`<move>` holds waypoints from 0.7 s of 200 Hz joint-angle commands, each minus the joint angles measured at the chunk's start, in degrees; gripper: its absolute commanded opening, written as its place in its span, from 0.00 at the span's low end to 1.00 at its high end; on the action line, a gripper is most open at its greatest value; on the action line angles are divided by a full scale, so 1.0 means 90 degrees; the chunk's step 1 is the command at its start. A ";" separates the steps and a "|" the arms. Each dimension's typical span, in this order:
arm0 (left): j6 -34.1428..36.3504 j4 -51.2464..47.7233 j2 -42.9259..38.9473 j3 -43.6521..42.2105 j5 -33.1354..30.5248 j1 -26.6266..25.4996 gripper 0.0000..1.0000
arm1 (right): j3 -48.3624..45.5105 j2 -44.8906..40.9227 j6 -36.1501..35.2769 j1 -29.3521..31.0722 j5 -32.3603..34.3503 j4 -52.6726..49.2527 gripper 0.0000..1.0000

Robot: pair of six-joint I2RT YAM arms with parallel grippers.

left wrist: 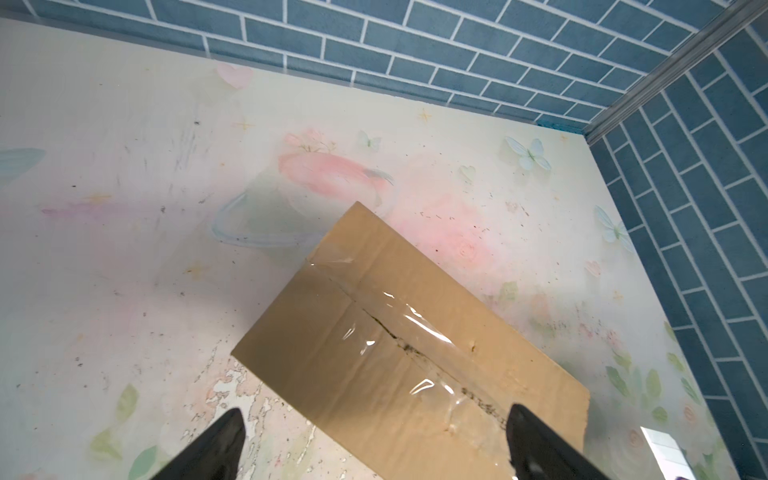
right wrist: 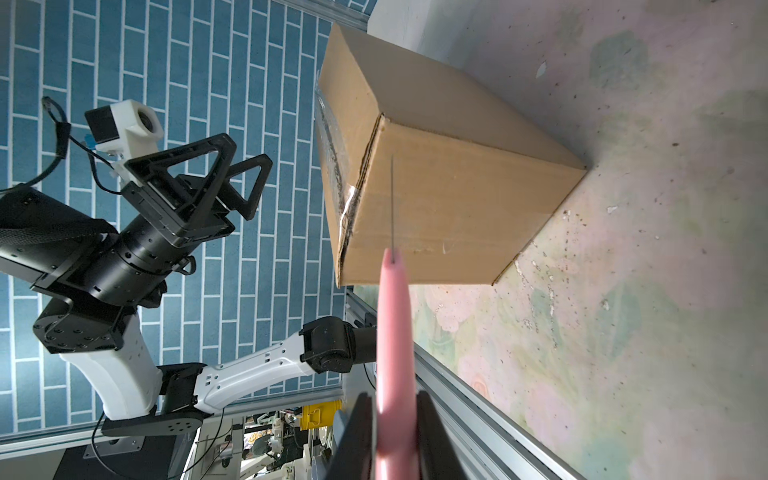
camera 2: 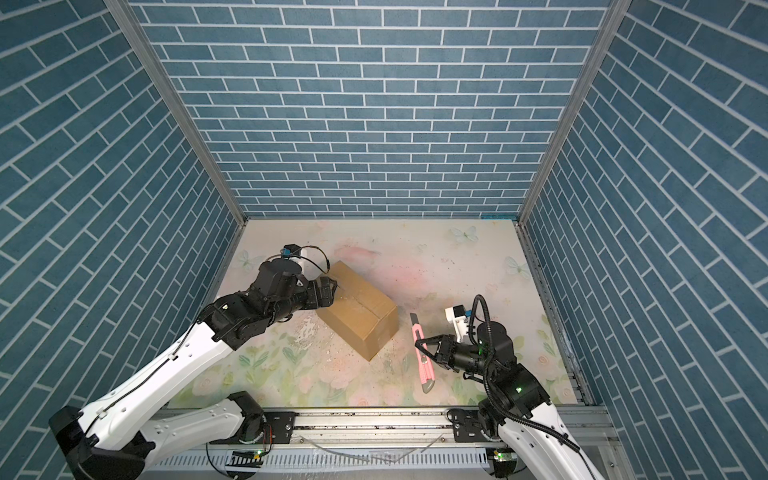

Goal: Unpack the express box

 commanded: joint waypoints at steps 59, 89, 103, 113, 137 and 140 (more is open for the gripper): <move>0.0244 0.0294 -0.0163 -0.0526 -0.0308 0.0388 1.00 | -0.0574 0.0576 0.0533 0.0691 0.0305 0.1971 0.00; 0.0233 0.0383 -0.0255 -0.0670 -0.0280 0.0512 1.00 | -0.0604 0.0732 0.0482 0.0882 0.0364 0.2239 0.00; 0.0249 0.0410 -0.0279 -0.0717 -0.0276 0.0564 1.00 | -0.0642 0.0763 0.0501 0.0950 0.0392 0.2370 0.00; 0.0258 0.0446 -0.0276 -0.0744 -0.0256 0.0605 1.00 | -0.0666 0.0817 0.0504 0.0979 0.0409 0.2437 0.00; 0.0277 0.0528 -0.0252 -0.0812 -0.0176 0.0707 1.00 | -0.0720 0.0963 0.0536 0.1063 0.0461 0.2652 0.00; 0.0277 0.0543 -0.0256 -0.0822 -0.0170 0.0711 1.00 | -0.0719 0.0977 0.0542 0.1073 0.0462 0.2680 0.00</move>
